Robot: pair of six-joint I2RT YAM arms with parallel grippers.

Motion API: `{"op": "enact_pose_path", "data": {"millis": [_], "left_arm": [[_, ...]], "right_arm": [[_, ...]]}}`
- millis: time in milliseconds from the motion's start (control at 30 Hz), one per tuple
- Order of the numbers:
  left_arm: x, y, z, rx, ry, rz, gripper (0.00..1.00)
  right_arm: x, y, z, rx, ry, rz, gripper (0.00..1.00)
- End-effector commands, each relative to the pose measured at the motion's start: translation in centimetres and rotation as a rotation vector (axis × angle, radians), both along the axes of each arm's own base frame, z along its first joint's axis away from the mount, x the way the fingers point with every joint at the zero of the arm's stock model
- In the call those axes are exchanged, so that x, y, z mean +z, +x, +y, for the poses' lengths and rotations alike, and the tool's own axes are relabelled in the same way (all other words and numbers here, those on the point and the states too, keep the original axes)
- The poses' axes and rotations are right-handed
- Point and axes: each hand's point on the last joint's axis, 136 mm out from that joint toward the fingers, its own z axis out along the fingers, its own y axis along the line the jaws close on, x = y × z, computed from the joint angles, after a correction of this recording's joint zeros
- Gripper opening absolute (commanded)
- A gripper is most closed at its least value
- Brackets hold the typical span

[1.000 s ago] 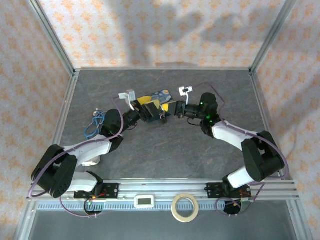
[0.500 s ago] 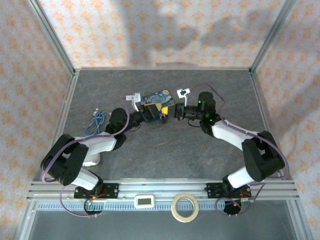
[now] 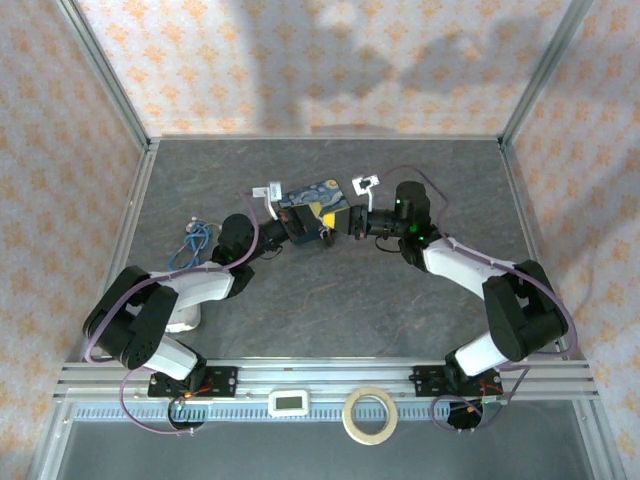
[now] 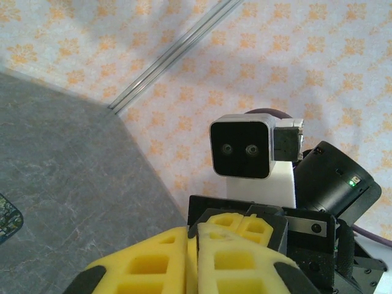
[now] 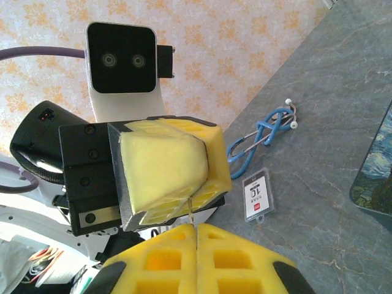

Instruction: Unlock a padlock with a key

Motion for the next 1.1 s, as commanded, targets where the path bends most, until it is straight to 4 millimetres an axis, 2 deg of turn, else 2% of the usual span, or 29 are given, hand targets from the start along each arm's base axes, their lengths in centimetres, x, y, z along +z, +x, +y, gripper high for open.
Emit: {"op": "enact_pose_path", "data": {"millis": [0,67,167,300,600,1067], "left_arm": [[1.7,-0.7,-0.5,-0.036,-0.024,-0.057,0.00],[1.9,-0.7,-0.5,-0.031,-0.032,-0.061,0.00],[2.3,-0.5,0.0,-0.005,-0.050,-0.065,0.00],[2.5,-0.5,0.5,0.021,-0.086,-0.062,0.00],[2.6,-0.7,0.7,0.022,-0.147,-0.050,0.00],[2.9,-0.6,0.6,0.038,-0.151,-0.061,0.00]], "right_arm": [[1.8,0.6,0.4,0.002,0.031,-0.048,0.00],[1.6,0.8,0.4,-0.009,0.036,-0.035,0.00],[1.8,0.6,0.2,-0.024,0.075,-0.021,0.17],[2.3,0.2,-0.2,-0.033,0.147,0.005,0.27],[1.7,-0.1,-0.2,-0.039,0.182,0.035,0.32],[1.0,-0.5,0.3,-0.016,0.178,0.056,0.32]]}}
